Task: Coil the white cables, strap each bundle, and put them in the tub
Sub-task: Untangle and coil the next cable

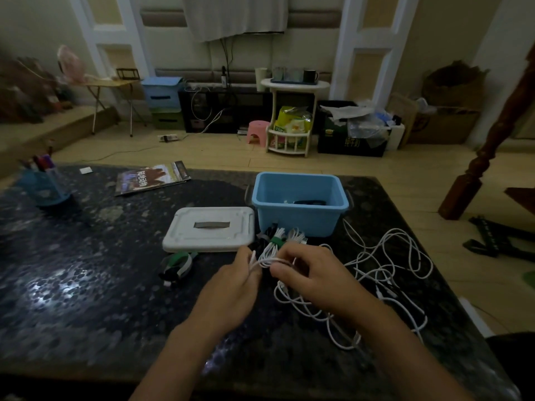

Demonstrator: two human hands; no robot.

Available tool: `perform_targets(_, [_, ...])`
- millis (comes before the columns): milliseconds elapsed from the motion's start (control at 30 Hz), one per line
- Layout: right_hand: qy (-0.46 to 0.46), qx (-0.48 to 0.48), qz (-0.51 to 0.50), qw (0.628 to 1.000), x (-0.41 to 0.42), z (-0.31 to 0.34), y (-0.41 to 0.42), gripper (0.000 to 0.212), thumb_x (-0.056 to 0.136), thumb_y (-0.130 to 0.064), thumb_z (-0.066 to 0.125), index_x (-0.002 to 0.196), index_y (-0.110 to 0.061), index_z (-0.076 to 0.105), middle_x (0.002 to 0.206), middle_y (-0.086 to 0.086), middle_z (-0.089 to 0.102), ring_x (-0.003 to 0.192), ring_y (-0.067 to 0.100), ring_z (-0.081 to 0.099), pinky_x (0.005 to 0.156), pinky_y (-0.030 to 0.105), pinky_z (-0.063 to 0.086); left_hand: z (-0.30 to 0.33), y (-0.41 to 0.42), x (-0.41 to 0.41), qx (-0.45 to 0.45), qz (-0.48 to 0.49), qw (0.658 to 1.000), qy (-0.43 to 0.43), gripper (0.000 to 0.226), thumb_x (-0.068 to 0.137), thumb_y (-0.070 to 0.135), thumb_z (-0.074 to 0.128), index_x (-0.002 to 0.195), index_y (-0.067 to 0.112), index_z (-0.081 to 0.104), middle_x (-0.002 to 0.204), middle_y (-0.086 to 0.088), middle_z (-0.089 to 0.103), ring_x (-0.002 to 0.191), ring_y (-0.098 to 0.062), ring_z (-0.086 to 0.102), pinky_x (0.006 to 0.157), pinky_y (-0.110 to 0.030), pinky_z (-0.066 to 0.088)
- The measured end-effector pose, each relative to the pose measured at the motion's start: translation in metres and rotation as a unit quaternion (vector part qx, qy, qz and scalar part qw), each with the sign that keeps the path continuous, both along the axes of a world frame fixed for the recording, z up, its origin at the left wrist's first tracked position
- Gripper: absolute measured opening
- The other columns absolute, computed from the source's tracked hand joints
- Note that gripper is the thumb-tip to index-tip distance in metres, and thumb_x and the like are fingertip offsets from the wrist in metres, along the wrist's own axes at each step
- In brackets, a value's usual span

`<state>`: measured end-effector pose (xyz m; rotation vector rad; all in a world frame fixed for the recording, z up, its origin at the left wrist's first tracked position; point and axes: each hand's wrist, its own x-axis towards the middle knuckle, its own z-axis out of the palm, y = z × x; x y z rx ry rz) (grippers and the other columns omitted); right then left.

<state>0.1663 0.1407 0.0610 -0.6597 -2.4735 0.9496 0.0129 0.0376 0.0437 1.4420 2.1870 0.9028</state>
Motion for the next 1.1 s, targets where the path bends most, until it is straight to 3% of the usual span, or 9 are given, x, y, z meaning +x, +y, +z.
perform_targets(100, [0.007, -0.047, -0.036, 0.998, 0.001, -0.003, 0.002, 0.024, 0.1, -0.037, 0.055, 0.079, -0.027, 0.062, 0.073, -0.007, 0.064, 0.065, 0.008, 0.06, 0.068, 0.038, 0.053, 0.004, 0.0, 0.0, 0.04, 0.057, 0.989, -0.128, 0.023, 0.102, 0.049, 0.039, 0.097, 0.028, 0.048, 0.094, 0.0, 0.063, 0.08, -0.002, 0.056, 0.081, -0.038, 0.043])
perform_targets(167, [0.024, -0.033, -0.063, 0.997, -0.001, -0.008, 0.001, 0.028, 0.102, -0.036, 0.051, 0.078, -0.026, 0.062, 0.065, -0.014, 0.06, 0.061, 0.005, 0.056, 0.066, 0.037, 0.05, 0.004, 0.003, -0.001, 0.054, 0.058, 0.982, -0.171, 0.047, 0.096, 0.06, 0.039, 0.109, 0.018, 0.055, 0.107, -0.018, 0.066, 0.093, -0.025, 0.064, 0.09, -0.048, 0.047])
perform_targets(233, [0.031, -0.013, -0.093, 0.995, -0.006, -0.011, -0.003, 0.028, 0.103, -0.035, 0.049, 0.08, -0.027, 0.064, 0.062, -0.017, 0.058, 0.062, 0.004, 0.054, 0.066, 0.036, 0.048, 0.005, 0.004, 0.006, 0.095, 0.028, 0.973, -0.207, 0.04, 0.101, 0.05, 0.039, 0.103, 0.014, 0.058, 0.078, -0.013, 0.063, 0.07, -0.019, 0.061, 0.073, -0.039, 0.052])
perform_targets(300, [0.008, 0.015, -0.108, 0.994, -0.012, -0.015, -0.008, 0.03, 0.103, -0.037, 0.048, 0.079, -0.025, 0.062, 0.065, -0.012, 0.058, 0.067, 0.008, 0.056, 0.066, 0.037, 0.046, 0.009, 0.004, 0.018, 0.127, -0.013, 0.959, -0.254, 0.028, 0.106, 0.033, 0.036, 0.104, 0.017, 0.059, 0.061, -0.003, 0.046, 0.049, -0.008, 0.043, 0.049, -0.026, 0.04])
perform_targets(433, [-0.052, 0.056, -0.101, 0.992, -0.018, -0.018, -0.017, 0.03, 0.103, -0.038, 0.046, 0.084, -0.022, 0.062, 0.08, -0.001, 0.068, 0.075, 0.02, 0.061, 0.063, 0.035, 0.039, 0.011, 0.006, 0.025, 0.179, -0.035, 0.955, -0.236, 0.037, 0.103, 0.038, 0.034, 0.132, 0.032, 0.057, 0.078, -0.014, 0.061, 0.064, -0.008, 0.061, 0.056, -0.022, 0.048])
perform_targets(567, [-0.072, 0.024, -0.059, 0.995, -0.017, -0.011, -0.016, 0.028, 0.104, -0.038, 0.045, 0.081, -0.029, 0.06, 0.075, -0.005, 0.062, 0.072, 0.016, 0.059, 0.063, 0.034, 0.041, 0.011, 0.006, 0.021, 0.192, -0.037, 0.961, -0.196, 0.04, 0.101, 0.041, 0.033, 0.097, 0.018, 0.065, 0.055, 0.016, 0.054, 0.053, 0.002, 0.047, 0.054, -0.014, 0.035])
perform_targets(767, [-0.152, 0.018, -0.03, 0.988, -0.008, -0.017, -0.008, 0.029, 0.103, -0.044, 0.045, 0.092, -0.03, 0.068, 0.077, -0.005, 0.068, 0.076, 0.011, 0.063, 0.074, 0.035, 0.051, 0.011, 0.007, 0.003, 0.224, 0.044, 0.947, -0.226, 0.045, 0.096, 0.054, 0.032, 0.088, 0.017, 0.056, 0.052, 0.014, 0.04, 0.046, -0.003, 0.034, 0.05, -0.026, 0.03])
perform_targets(900, [-0.179, 0.054, -0.014, 0.982, -0.013, -0.022, -0.02, 0.033, 0.104, -0.047, 0.041, 0.099, -0.026, 0.066, 0.086, 0.0, 0.069, 0.085, 0.02, 0.065, 0.079, 0.038, 0.052, 0.011, 0.007, 0.007, 0.221, 0.035, 0.948, -0.225, 0.047, 0.095, 0.054, 0.033, 0.086, 0.012, 0.052, 0.06, 0.0, 0.044, 0.053, -0.011, 0.04, 0.052, -0.029, 0.036])
perform_targets(1100, [-0.215, 0.103, -0.011, 0.971, -0.021, -0.026, -0.028, 0.033, 0.105, -0.047, 0.04, 0.102, -0.024, 0.064, 0.1, 0.007, 0.07, 0.095, 0.03, 0.064, 0.07, 0.035, 0.037, 0.013, 0.006, 0.013, 0.242, 0.015, 0.937, -0.251, 0.038, 0.1, 0.044, 0.035, 0.081, 0.011, 0.043, 0.059, 0.006, 0.045, 0.064, -0.022, 0.047, 0.065, -0.035, 0.045])
